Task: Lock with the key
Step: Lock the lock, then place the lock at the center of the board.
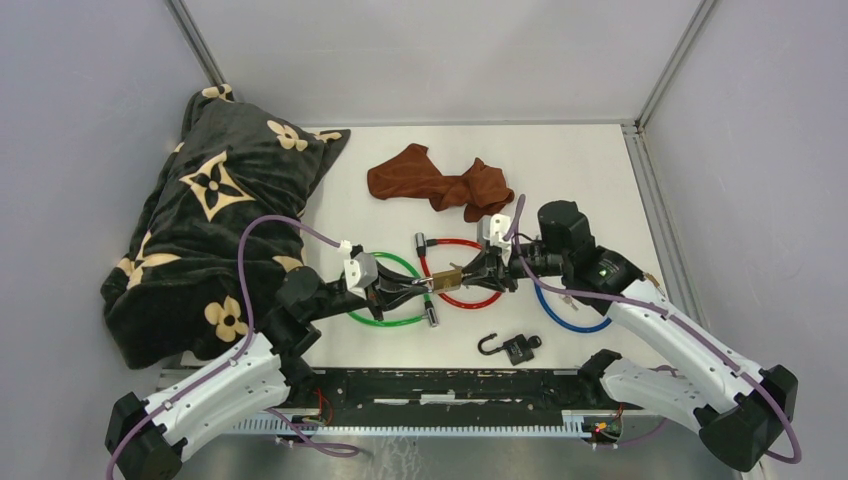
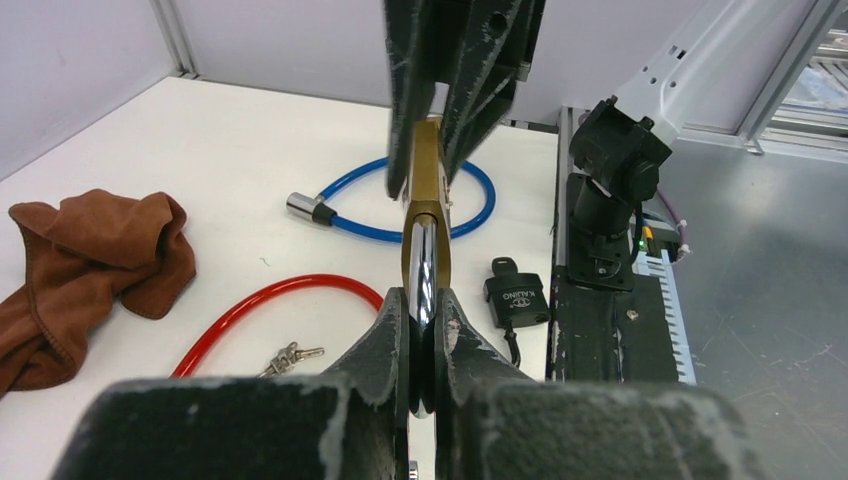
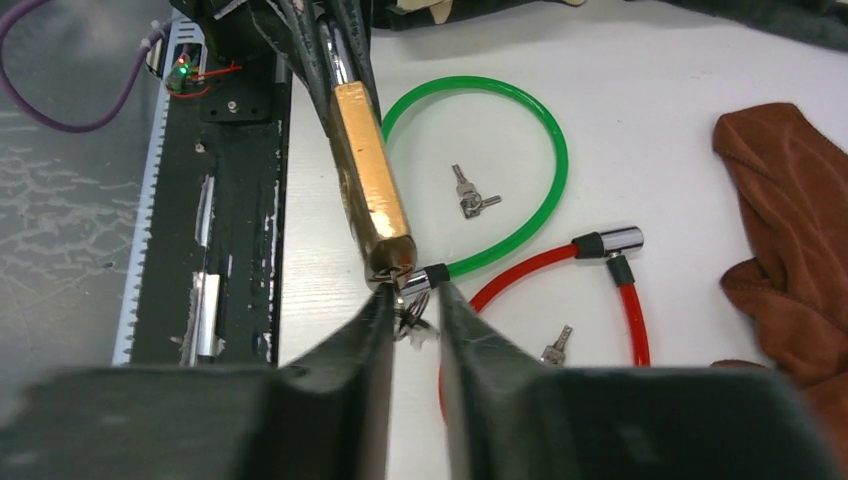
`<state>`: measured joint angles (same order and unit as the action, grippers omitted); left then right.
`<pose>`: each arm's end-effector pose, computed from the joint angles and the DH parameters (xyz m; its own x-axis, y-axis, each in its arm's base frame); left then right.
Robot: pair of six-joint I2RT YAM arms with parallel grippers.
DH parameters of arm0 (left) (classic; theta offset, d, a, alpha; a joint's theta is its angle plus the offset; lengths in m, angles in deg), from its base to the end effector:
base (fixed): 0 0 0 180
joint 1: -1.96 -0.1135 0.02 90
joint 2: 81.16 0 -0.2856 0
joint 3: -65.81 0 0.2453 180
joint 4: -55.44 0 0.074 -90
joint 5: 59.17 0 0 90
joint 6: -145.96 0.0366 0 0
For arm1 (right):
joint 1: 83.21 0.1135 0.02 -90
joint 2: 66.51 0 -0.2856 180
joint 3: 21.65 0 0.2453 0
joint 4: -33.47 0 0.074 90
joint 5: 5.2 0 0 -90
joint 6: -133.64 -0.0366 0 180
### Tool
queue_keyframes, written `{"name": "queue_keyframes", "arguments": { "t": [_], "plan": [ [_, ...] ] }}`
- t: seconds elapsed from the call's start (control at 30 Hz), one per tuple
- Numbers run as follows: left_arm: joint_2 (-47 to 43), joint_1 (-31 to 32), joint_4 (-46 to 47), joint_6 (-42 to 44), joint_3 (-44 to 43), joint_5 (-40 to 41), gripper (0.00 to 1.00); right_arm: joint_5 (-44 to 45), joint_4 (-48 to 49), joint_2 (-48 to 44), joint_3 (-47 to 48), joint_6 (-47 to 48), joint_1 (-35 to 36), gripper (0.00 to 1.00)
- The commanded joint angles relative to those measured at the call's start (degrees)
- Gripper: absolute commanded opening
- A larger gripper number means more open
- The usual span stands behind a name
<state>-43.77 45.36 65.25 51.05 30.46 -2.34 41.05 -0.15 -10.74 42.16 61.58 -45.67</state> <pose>0.0893 -0.1121 0.2923 0.0149 -0.1127 -0.9935 0.9739 0.2269 -0.0111 0.1375 0.1376 0.3406 -0.0378 -0.3097 -0.9501 -0.9947 0.1023 0.0062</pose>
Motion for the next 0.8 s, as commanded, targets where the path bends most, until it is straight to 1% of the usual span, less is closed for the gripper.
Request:
{"name": "queue_keyframes", "arguments": {
  "t": [0.0, 0.07, 0.1, 0.2, 0.3, 0.4, 0.47, 0.53, 0.6, 0.67, 0.73, 0.77],
  "plan": [
    [-0.41, -0.33, 7.94, -0.83, -2.54, -0.83, 0.02, -0.37, 0.83, 0.75, 3.02, 0.92, 0.85, 0.19],
    [-0.51, -0.33, 8.08, -0.89, -2.54, -0.86, 0.02, 0.21, 0.65, 0.6, 2.83, 1.2, 0.96, 0.01],
    [-0.59, -0.33, 7.98, -1.07, -2.54, -0.66, 0.02, 0.43, 0.25, 0.46, 2.74, 1.37, 0.94, 0.0],
    [-1.17, -0.4, 7.27, -1.12, -2.63, 0.21, 0.02, 1.98, -0.19, -1.12, 2.03, 1.87, 0.93, 0.0],
    [-1.94, -1.65, 5.08, -0.82, -2.42, 2.28, 0.02, 11.2, 0.58, -4.95, 0.15, 0.96, 0.87, 0.0],
    [-3.08, -4.15, 2.22, -0.43, -2.15, 5.98, 0.02, 19.98, -0.38, -8.52, -1.67, 0.31, -0.25, 0.0],
    [-4.28, -5.95, 0.45, 1.35, -1.78, 6.53, 0.02, 24.11, -1.16, -10.15, -2.57, -0.27, -1.14, 0.0],
    [-5.39, -7.26, -1.69, 3.85, -1.39, 7.01, 0.01, 26.41, -1.88, -10.9, -2.97, -0.82, -1.65, 0.0],
    [-6.15, -7.7, -4.95, 10.25, -0.43, 6.5, 0.01, 26.02, -1.11, -10.96, -3.22, -1.93, -1.59, 0.0],
    [-7.69, -7.63, -11.88, 23.85, 1.67, 1.16, 0.02, 24.9, -0.55, -9.99, -2.95, -3.5, -1.61, 0.0],
    [-10.36, -7.39, -21.94, 39.8, 3.13, -6.82, 0.02, 24.5, -1.14, -8.06, -2.39, -4.75, -1.66, 0.0],
    [-12.53, -7.01, -26.0, 45.04, 3.85, -7.87, 0.02, 24.0, -1.32, -7.16, -2.28, -5.17, -1.59, 0.0]
  ]
}}
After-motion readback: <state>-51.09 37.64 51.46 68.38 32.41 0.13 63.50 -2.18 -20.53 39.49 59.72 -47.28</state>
